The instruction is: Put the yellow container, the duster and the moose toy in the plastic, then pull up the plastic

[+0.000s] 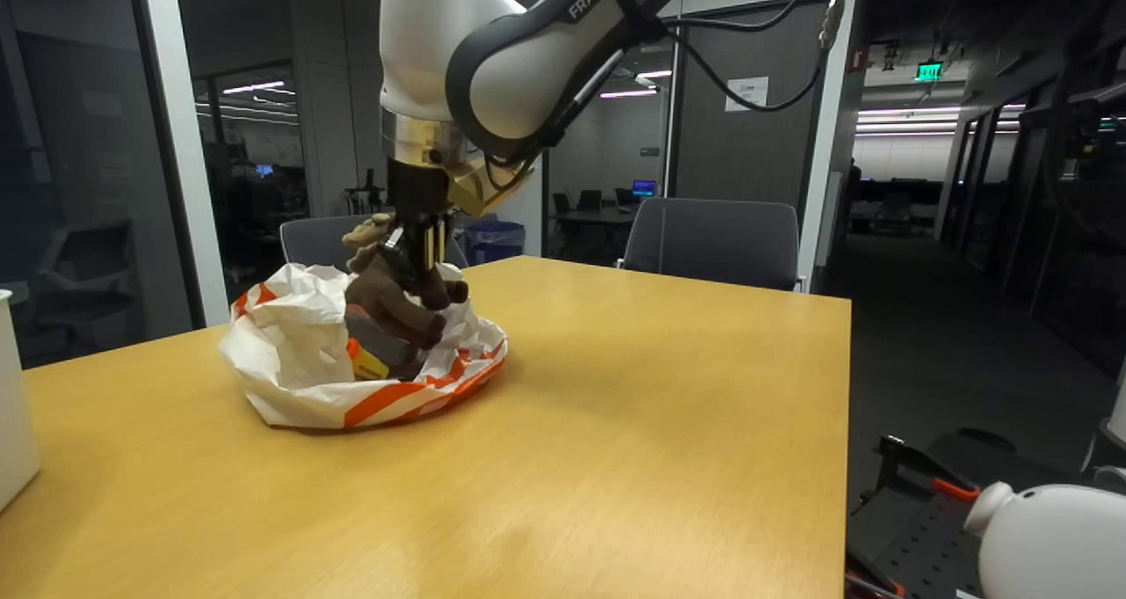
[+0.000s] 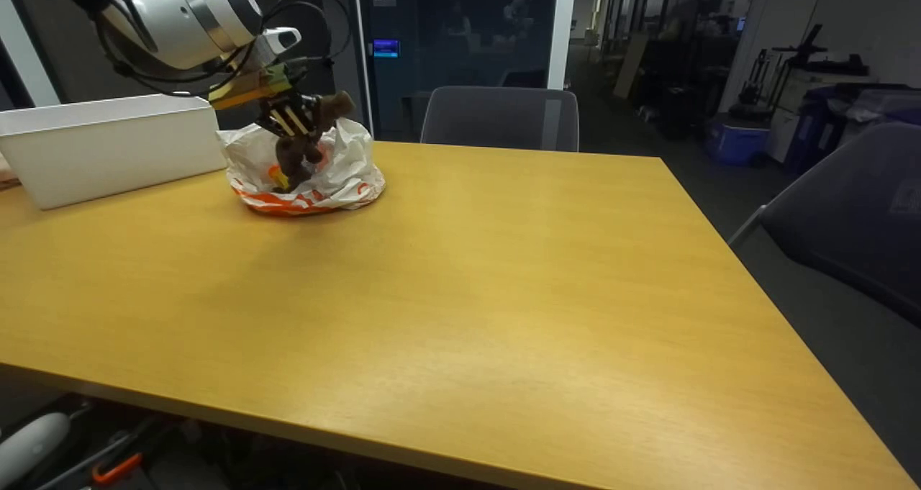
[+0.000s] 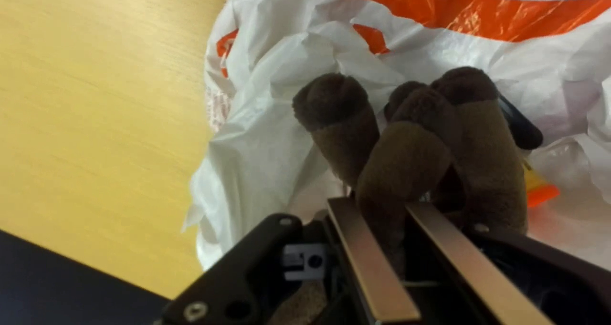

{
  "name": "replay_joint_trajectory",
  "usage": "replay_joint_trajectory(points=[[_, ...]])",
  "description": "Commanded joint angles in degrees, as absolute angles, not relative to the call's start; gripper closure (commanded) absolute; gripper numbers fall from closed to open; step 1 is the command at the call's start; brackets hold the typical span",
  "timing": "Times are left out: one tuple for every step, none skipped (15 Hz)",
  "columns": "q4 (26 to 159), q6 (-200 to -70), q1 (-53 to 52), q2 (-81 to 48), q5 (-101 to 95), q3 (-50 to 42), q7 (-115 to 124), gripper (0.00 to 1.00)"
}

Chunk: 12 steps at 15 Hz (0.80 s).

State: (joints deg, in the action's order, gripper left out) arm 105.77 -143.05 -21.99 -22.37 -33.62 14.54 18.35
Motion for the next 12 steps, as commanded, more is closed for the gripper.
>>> replay_joint_trajectory(points=[[103.7, -145.2, -22.2, -27.8, -26.8, 13.8, 11.8, 0.89], [103.1, -144.7, -22.5, -29.1, -25.1, 14.1, 9.2, 0.89], [102.8, -145.2, -22.4, -30.2, -23.2, 14.9, 6.6, 0.89], [102.3, -145.5, -22.7, -31.1, -22.1, 15.3, 4.4, 0.89], [101.6, -145.5, -23.5, -31.8, -22.0, 15.1, 3.0, 0.89], [100.8, -145.4, -24.5, -32.2, -22.4, 14.6, 2.2, 0.89], [100.2, -145.2, -25.3, -32.3, -23.0, 14.3, 1.4, 0.89], [99.9, -145.0, -26.2, -32.0, -23.9, 13.9, 0.8, 0.89], [99.7, -144.7, -27.0, -31.8, -24.6, 13.5, 0.2, 0.89], [99.5, -144.6, -28.5, -31.1, -26.5, 12.3, 0.6, 0.89], [99.4, -144.4, -29.5, -30.7, -27.8, 11.6, 1.1, 0.90], [99.3, -143.7, -30.2, -30.2, -28.3, 11.4, 1.6, 0.90]])
